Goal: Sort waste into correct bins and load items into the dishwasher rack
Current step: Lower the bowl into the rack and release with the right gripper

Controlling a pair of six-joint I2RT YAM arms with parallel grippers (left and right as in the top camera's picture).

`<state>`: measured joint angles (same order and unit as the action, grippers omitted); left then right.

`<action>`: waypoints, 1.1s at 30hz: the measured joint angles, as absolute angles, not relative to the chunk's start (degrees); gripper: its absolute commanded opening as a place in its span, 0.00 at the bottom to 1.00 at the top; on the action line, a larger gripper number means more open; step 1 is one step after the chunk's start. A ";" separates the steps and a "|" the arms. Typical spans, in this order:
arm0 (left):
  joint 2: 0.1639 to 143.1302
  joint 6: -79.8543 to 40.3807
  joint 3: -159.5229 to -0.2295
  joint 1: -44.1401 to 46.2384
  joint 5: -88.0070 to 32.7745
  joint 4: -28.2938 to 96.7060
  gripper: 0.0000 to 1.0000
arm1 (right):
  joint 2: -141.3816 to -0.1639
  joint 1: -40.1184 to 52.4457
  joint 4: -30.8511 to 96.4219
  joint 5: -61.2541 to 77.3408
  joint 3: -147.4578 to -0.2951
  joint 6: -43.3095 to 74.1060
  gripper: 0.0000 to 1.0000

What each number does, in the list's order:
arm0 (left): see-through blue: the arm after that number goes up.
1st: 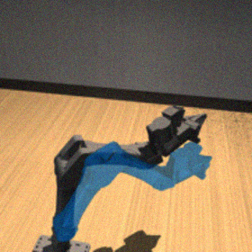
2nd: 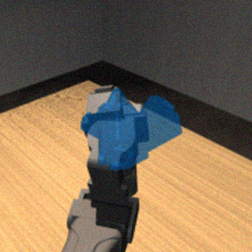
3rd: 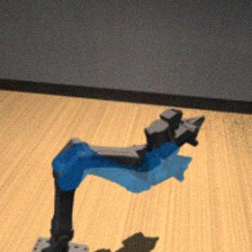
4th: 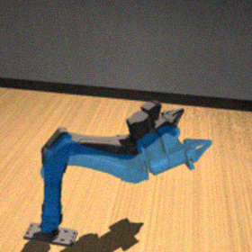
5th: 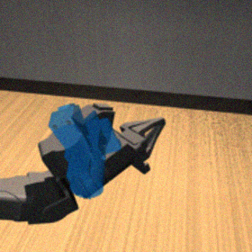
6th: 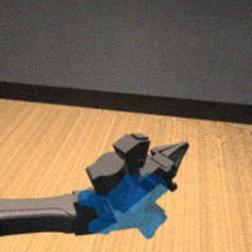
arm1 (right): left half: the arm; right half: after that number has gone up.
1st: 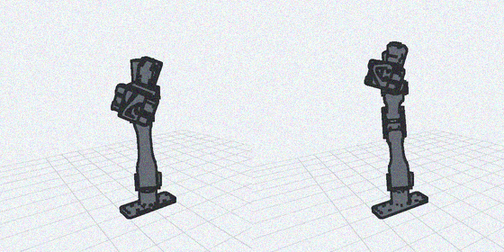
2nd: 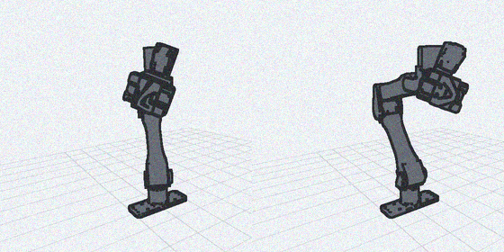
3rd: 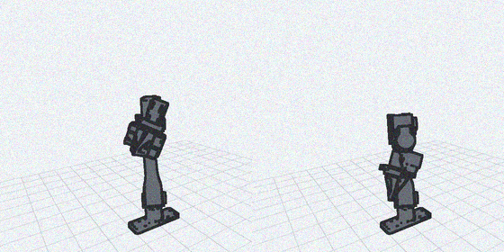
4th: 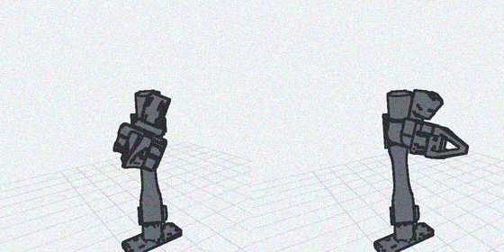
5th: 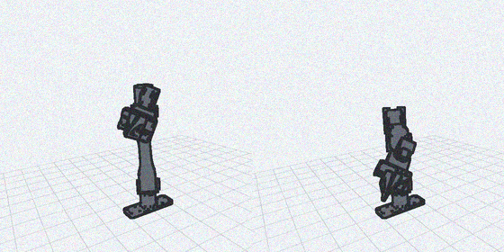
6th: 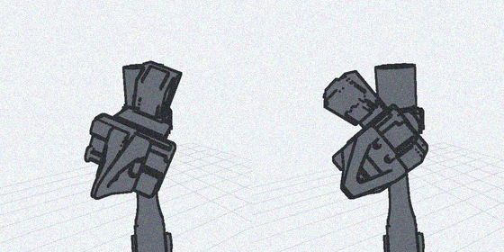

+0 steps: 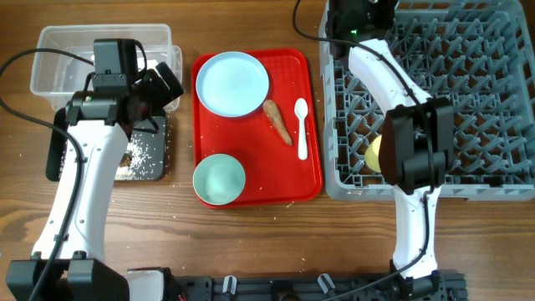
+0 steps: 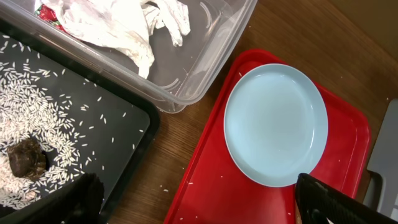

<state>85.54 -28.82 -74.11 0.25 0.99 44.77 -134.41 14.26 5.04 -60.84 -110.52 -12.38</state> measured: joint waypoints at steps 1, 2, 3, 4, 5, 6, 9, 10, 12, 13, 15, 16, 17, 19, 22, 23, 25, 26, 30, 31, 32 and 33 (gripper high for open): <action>85.54 -28.82 -74.11 0.25 0.99 44.77 1.00 | -134.89 14.31 5.04 -60.80 -110.52 -12.80 0.05; 85.54 -28.82 -74.11 0.25 0.99 44.77 1.00 | -135.35 14.35 4.91 -60.66 -110.52 -13.19 0.05; 85.54 -28.82 -74.11 0.25 0.99 44.77 1.00 | -135.57 14.48 4.54 -60.64 -110.52 -13.63 0.05; 85.54 -28.82 -74.11 0.25 0.99 44.77 1.00 | -135.57 14.61 4.54 -60.62 -110.52 -14.04 0.05; 85.54 -28.82 -74.11 0.25 0.99 44.77 1.00 | -135.57 14.76 4.54 -60.62 -110.54 -14.48 0.05; 85.54 -28.82 -74.11 0.25 0.99 44.77 1.00 | -135.57 14.92 4.60 -60.60 -110.54 -14.79 0.05; 85.54 -28.82 -74.11 0.25 0.99 44.77 1.00 | -135.57 15.73 5.17 -60.47 -110.54 -16.82 0.08; 85.54 -28.82 -74.11 0.25 0.99 44.77 1.00 | -135.57 16.08 6.20 -60.45 -110.63 -17.30 0.13; 85.54 -28.82 -74.11 0.25 0.99 44.77 1.00 | -135.57 16.88 9.65 -60.42 -110.69 -18.24 0.29; 85.54 -28.82 -74.11 0.25 0.99 44.77 1.00 | -135.68 17.32 11.60 -60.31 -110.69 -18.48 0.36; 85.54 -28.82 -74.11 0.25 0.99 44.75 1.00 | -135.83 18.09 15.62 -59.09 -110.72 -19.11 0.48; 85.54 -28.82 -74.11 0.25 0.99 44.77 1.00 | -135.87 18.44 17.52 -58.19 -110.72 -19.29 0.50; 85.54 -28.82 -74.11 0.25 0.99 44.77 1.00 | -135.90 18.68 18.85 -57.32 -110.72 -19.29 0.54; 85.54 -28.82 -74.11 0.25 0.99 44.77 1.00 | -135.90 19.00 21.89 -54.72 -110.74 -19.42 0.63; 85.54 -28.82 -74.11 0.25 0.99 44.77 1.00 | -135.87 18.94 23.90 -52.97 -111.33 -18.70 0.77; 85.54 -28.82 -74.11 0.25 0.99 44.75 1.00 | -135.87 18.81 24.32 -52.90 -111.72 -17.41 0.84; 85.54 -28.82 -74.11 0.25 0.99 44.77 1.00 | -135.85 18.57 25.26 -51.24 -111.90 -15.20 0.90; 85.54 -28.82 -74.11 0.25 0.99 44.77 1.00 | -135.85 18.61 25.52 -51.29 -111.87 -14.57 0.93; 85.54 -28.82 -74.11 0.25 0.99 44.77 1.00 | -135.31 18.22 26.26 -50.83 -111.85 -12.82 0.97; 85.54 -28.82 -74.11 0.25 0.99 44.77 1.00 | -135.13 18.13 26.37 -50.50 -111.85 -12.67 0.98; 85.54 -28.82 -74.11 0.25 0.99 44.77 1.00 | -135.00 18.00 26.57 -49.87 -111.83 -12.64 0.98; 85.54 -28.82 -74.11 0.25 0.99 44.77 1.00 | -134.76 17.89 26.65 -49.23 -111.79 -12.62 0.98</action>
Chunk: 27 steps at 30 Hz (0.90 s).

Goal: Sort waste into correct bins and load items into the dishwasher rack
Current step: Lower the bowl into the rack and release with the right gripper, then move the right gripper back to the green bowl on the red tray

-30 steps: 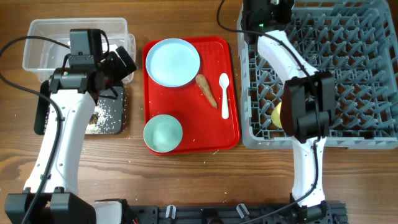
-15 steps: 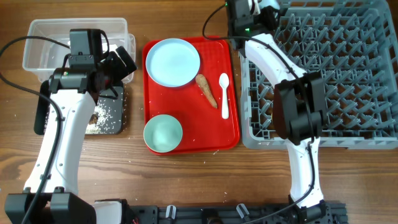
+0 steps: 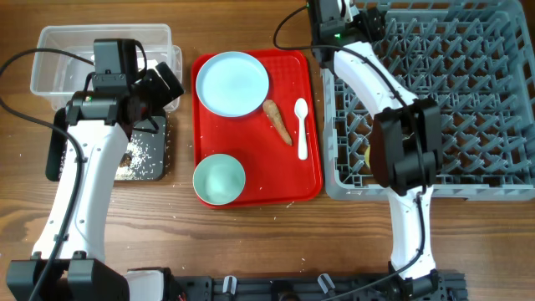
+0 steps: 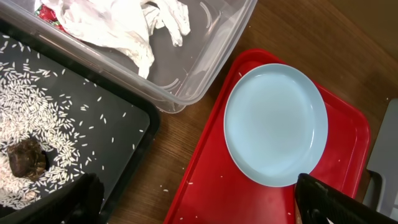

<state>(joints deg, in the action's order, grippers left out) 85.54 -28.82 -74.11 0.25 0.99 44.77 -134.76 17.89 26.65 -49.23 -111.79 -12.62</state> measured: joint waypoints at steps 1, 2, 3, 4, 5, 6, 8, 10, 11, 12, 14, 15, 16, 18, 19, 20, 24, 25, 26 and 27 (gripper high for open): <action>85.54 -28.82 -74.11 0.25 0.99 44.77 1.00 | -134.52 17.78 26.85 -48.45 -111.74 -12.53 0.99; 85.54 -28.82 -74.11 0.25 0.99 44.77 1.00 | -134.21 17.72 27.03 -47.64 -111.66 -12.34 0.99; 85.54 -28.82 -74.11 0.25 0.99 44.77 1.00 | -133.51 17.69 27.07 -46.35 -111.57 -11.77 1.00; 85.54 -28.82 -74.11 0.25 0.99 44.77 1.00 | -132.60 17.80 27.44 -44.82 -111.57 -11.09 1.00; 85.54 -28.82 -74.11 0.25 0.99 44.77 1.00 | -131.72 18.04 27.88 -43.75 -111.57 -10.39 1.00; 85.54 -28.82 -74.11 0.25 0.99 44.77 1.00 | -130.78 18.35 28.36 -42.94 -111.57 -9.41 1.00; 85.54 -28.82 -74.11 0.25 0.99 44.77 1.00 | -128.31 18.94 30.57 -40.45 -111.53 -7.25 1.00; 85.54 -28.82 -74.11 0.25 0.99 44.75 1.00 | -125.73 19.16 32.56 -37.12 -111.53 -5.34 1.00; 85.54 -28.82 -74.11 0.25 1.02 44.77 1.00 | -124.44 19.16 33.80 -34.92 -111.53 -4.49 1.00; 85.54 -28.82 -74.11 0.25 0.99 44.77 1.00 | -123.02 19.14 34.98 -32.01 -111.53 -3.86 1.00; 85.54 -28.82 -74.11 0.25 0.99 44.77 1.00 | -120.31 19.07 37.71 -25.28 -111.53 -2.87 1.00; 85.54 -28.82 -74.11 0.25 0.99 44.77 1.00 | -119.17 19.09 39.11 -21.82 -111.53 -2.61 1.00; 85.54 -28.82 -74.11 0.25 0.99 44.77 1.00 | -118.24 19.09 39.97 -18.70 -111.53 -2.46 1.00; 85.54 -28.82 -74.11 0.25 0.99 44.77 1.00 | -116.68 19.09 42.98 -12.05 -111.53 -2.11 1.00; 85.54 -28.82 -74.11 0.25 0.99 44.77 1.00 | -116.40 19.09 43.66 -10.15 -111.53 -1.83 1.00; 85.54 -28.82 -74.11 0.25 0.99 44.77 1.00 | -116.20 19.09 44.34 -7.77 -111.53 -1.28 1.00; 85.54 -28.82 -74.11 0.25 0.99 44.77 1.00 | -116.11 19.09 47.44 0.58 -111.48 0.21 1.00; 85.54 -28.82 -74.11 0.25 0.99 44.77 1.00 | -116.11 19.09 47.59 1.19 -111.48 0.27 1.00; 85.54 -28.82 -74.11 0.25 0.99 44.77 1.00 | -116.11 19.09 47.90 3.09 -111.48 0.45 1.00; 85.54 -28.82 -74.11 0.25 0.99 44.77 1.00 | -116.11 19.09 48.42 3.92 -111.48 0.58 0.99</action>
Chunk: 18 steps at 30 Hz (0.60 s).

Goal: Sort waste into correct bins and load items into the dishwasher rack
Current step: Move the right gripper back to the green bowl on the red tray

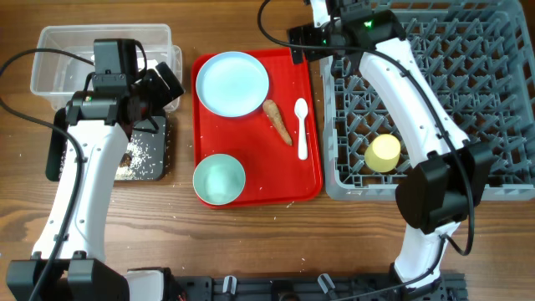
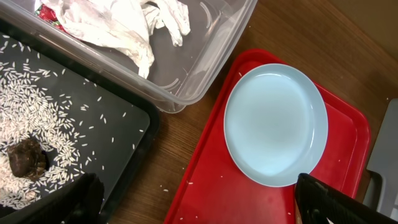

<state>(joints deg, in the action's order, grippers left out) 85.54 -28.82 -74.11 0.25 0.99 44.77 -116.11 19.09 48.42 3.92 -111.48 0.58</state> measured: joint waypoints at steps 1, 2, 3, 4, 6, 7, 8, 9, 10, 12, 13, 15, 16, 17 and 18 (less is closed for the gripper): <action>85.54 -28.82 -74.11 0.25 0.99 44.77 1.00 | -116.11 19.09 48.99 4.75 -111.48 0.67 0.97; 85.54 -28.82 -74.11 0.25 0.99 44.77 1.00 | -116.11 19.09 49.54 5.45 -111.48 0.84 0.96; 85.54 -28.82 -74.11 0.25 0.99 44.77 1.00 | -116.11 19.09 49.98 6.11 -111.48 0.91 0.94; 85.54 -28.82 -74.11 0.25 0.99 44.77 1.00 | -116.11 19.09 50.41 6.70 -111.48 0.91 0.93; 85.54 -28.82 -74.11 0.25 0.99 44.77 1.00 | -116.11 19.09 51.90 8.82 -111.48 1.28 0.91; 85.54 -28.82 -74.11 0.25 0.99 44.77 1.00 | -116.11 19.09 52.36 9.67 -111.48 1.56 0.91; 85.54 -28.82 -74.11 0.25 0.99 44.77 1.00 | -116.11 19.09 53.19 10.57 -111.48 2.04 0.90; 85.54 -28.82 -74.11 0.25 0.99 44.77 1.00 | -116.11 19.09 53.67 11.29 -111.48 2.83 0.88; 85.54 -28.82 -74.11 0.25 0.99 44.77 1.00 | -116.11 19.09 54.30 12.21 -111.46 3.62 0.87; 85.54 -28.82 -74.11 0.25 0.99 44.77 1.00 | -116.05 19.11 54.78 13.96 -110.89 4.67 0.85; 85.54 -28.82 -74.11 0.25 0.99 44.77 1.00 | -116.05 19.20 54.92 15.00 -110.39 5.06 0.84; 85.54 -28.82 -74.11 0.25 0.99 44.77 1.00 | -116.05 19.94 54.92 16.71 -108.79 6.59 0.82; 85.54 -28.82 -74.11 0.25 0.99 44.75 1.00 | -116.03 20.40 54.94 16.99 -108.16 7.40 0.82; 85.54 -28.82 -74.11 0.25 0.99 44.77 1.00 | -116.03 21.19 55.24 17.56 -107.28 8.12 0.81; 85.54 -28.82 -74.11 0.25 0.99 44.77 1.00 | -116.03 22.15 55.77 18.13 -106.32 8.69 0.81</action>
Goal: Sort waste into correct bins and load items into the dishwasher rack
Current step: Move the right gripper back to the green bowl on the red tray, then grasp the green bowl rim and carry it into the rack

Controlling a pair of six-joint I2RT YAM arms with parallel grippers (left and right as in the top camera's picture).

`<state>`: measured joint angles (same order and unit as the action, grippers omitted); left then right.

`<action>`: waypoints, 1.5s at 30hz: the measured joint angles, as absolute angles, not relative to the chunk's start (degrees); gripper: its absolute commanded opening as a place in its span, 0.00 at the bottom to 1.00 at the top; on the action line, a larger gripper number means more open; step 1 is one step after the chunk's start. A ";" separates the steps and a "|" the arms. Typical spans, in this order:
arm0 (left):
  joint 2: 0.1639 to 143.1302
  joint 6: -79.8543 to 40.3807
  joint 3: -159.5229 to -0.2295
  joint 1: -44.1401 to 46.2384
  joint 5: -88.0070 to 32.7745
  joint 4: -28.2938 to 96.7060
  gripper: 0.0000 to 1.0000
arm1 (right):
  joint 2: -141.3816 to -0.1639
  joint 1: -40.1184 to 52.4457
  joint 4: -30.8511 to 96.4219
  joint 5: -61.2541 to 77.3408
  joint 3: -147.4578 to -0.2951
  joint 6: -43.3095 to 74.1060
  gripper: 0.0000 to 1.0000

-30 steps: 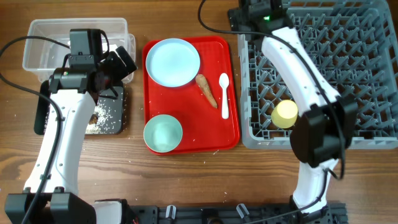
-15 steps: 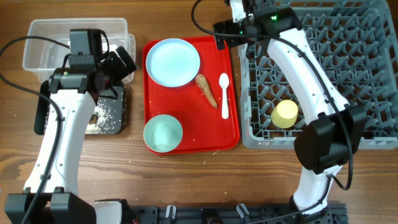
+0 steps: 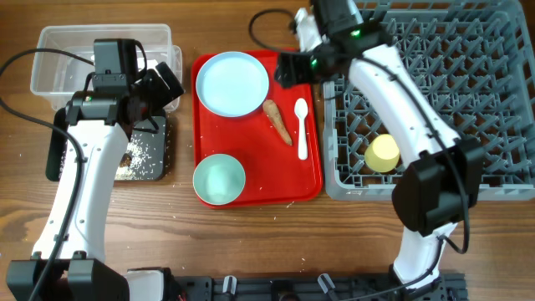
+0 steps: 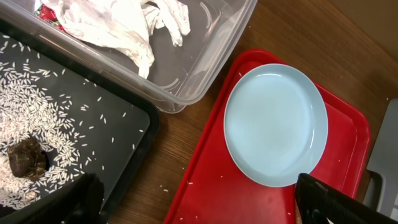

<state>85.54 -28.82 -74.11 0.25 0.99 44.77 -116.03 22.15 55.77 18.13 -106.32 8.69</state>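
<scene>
On the red tray (image 3: 309,180) lie a light blue plate (image 3: 235,84), a carrot piece (image 3: 277,121), a white spoon (image 3: 302,127) and a pale green bowl (image 3: 219,180). A yellow cup (image 3: 384,153) rests in the grey dishwasher rack (image 3: 468,100). My right gripper (image 3: 286,68) hangs over the tray's far side, just right of the plate and above the carrot; it looks open and empty. My left gripper (image 4: 199,214) is open over the gap between black tray and red tray, with the plate (image 4: 275,124) ahead of it.
A clear plastic bin (image 3: 58,71) with crumpled tissue (image 4: 118,25) stands at the far left. In front of it is a black tray (image 3: 146,159) holding scattered rice and a brown lump (image 4: 26,158). Bare wooden table lies along the front edge.
My right gripper has moved from the tray's far right corner, by the rack, to a spot over the tray beside the plate's right edge. The left arm is unchanged.
First my right arm was folded over the rack's front left, with the yellow cup under it. Then the gripper was at the rack's far left corner. The cup then lay free in the rack with the gripper over the tray corner, and now by the plate.
</scene>
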 measured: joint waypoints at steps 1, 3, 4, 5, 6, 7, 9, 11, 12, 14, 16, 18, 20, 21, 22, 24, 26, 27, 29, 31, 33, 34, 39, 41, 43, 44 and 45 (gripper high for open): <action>85.54 -28.82 -74.11 0.25 0.99 44.77 1.00 | -116.03 23.31 56.21 18.81 -105.32 9.15 0.81; 85.54 -28.82 -74.11 0.25 0.99 44.80 1.00 | -116.03 25.98 56.71 20.45 -103.02 9.67 0.76; 85.54 -28.82 -74.11 0.25 0.99 44.77 1.00 | -116.03 27.35 57.01 21.19 -101.78 9.93 0.73; 85.54 -28.82 -74.11 0.25 0.99 44.77 1.00 | -116.03 28.91 57.17 21.91 -100.44 10.31 0.72; 85.54 -28.82 -74.11 0.25 0.99 44.77 1.00 | -116.03 31.03 57.34 22.63 -98.50 10.76 0.67; 85.54 -28.82 -74.11 0.25 0.99 44.77 1.00 | -116.03 32.14 57.25 22.94 -97.49 11.33 0.66; 85.54 -28.82 -74.11 0.25 0.99 44.77 1.00 | -116.03 35.11 56.53 23.55 -94.50 12.60 0.66; 85.54 -28.82 -74.11 0.25 0.99 44.77 1.00 | -116.03 37.54 54.94 23.83 -91.64 14.37 0.66; 85.54 -28.82 -74.11 0.25 1.02 44.77 1.00 | -116.03 38.63 53.91 24.01 -90.13 15.42 0.66; 85.54 -28.82 -74.11 0.25 0.99 44.77 1.00 | -116.03 39.92 52.62 24.05 -87.94 17.02 0.66; 85.54 -28.82 -74.11 0.25 0.99 44.77 1.00 | -116.03 40.60 51.90 24.08 -86.26 18.44 0.66; 85.54 -28.82 -74.11 0.25 0.99 44.77 1.00 | -116.03 40.75 51.24 24.10 -85.43 19.29 0.66; 85.54 -28.82 -74.11 0.25 0.99 44.77 1.00 | -116.03 40.86 50.92 24.18 -85.03 19.97 0.66; 85.54 -28.82 -74.11 0.25 0.99 44.77 1.00 | -116.03 40.99 50.87 24.21 -84.93 20.21 0.65; 85.54 -28.82 -74.11 0.25 0.99 44.77 1.00 | -116.03 41.15 50.76 24.16 -84.90 20.75 0.66; 85.54 -28.82 -74.11 0.25 0.99 44.77 1.00 | -116.03 41.56 50.48 23.75 -84.88 21.71 0.66; 85.54 -28.82 -74.11 0.25 0.99 44.77 1.00 | -116.03 42.13 50.19 22.76 -84.88 22.57 0.66; 85.54 -28.82 -74.11 0.25 0.99 44.77 1.00 | -116.03 42.37 50.04 22.28 -84.84 22.94 0.66; 85.54 -28.82 -74.11 0.25 0.99 44.77 1.00 | -116.03 42.57 50.00 21.82 -84.77 23.31 0.66; 85.54 -28.82 -74.11 0.25 0.99 44.77 1.00 | -116.03 42.61 49.80 21.52 -84.71 23.42 0.66; 85.54 -28.82 -74.11 0.25 0.99 44.77 1.00 | -116.03 42.61 49.45 21.34 -84.49 23.68 0.66; 85.54 -28.84 -74.11 0.25 0.99 44.77 1.00 | -116.03 42.61 48.93 21.30 -84.16 23.83 0.66; 85.54 -28.82 -74.11 0.25 0.99 44.77 1.00 | -116.03 42.61 47.29 21.15 -81.67 24.64 0.61; 85.54 -28.82 -74.11 0.25 0.99 44.77 1.00 | -116.03 42.61 46.96 21.17 -81.34 24.88 0.56; 85.54 -28.82 -74.11 0.25 0.99 44.77 1.00 | -116.03 42.61 46.57 21.15 -81.34 25.23 0.49; 85.54 -28.82 -74.11 0.25 0.99 44.77 1.00 | -116.03 42.61 46.41 21.12 -81.34 25.41 0.45; 85.54 -28.82 -74.11 0.25 0.99 44.77 1.00 | -116.03 42.61 46.17 21.12 -81.34 25.58 0.44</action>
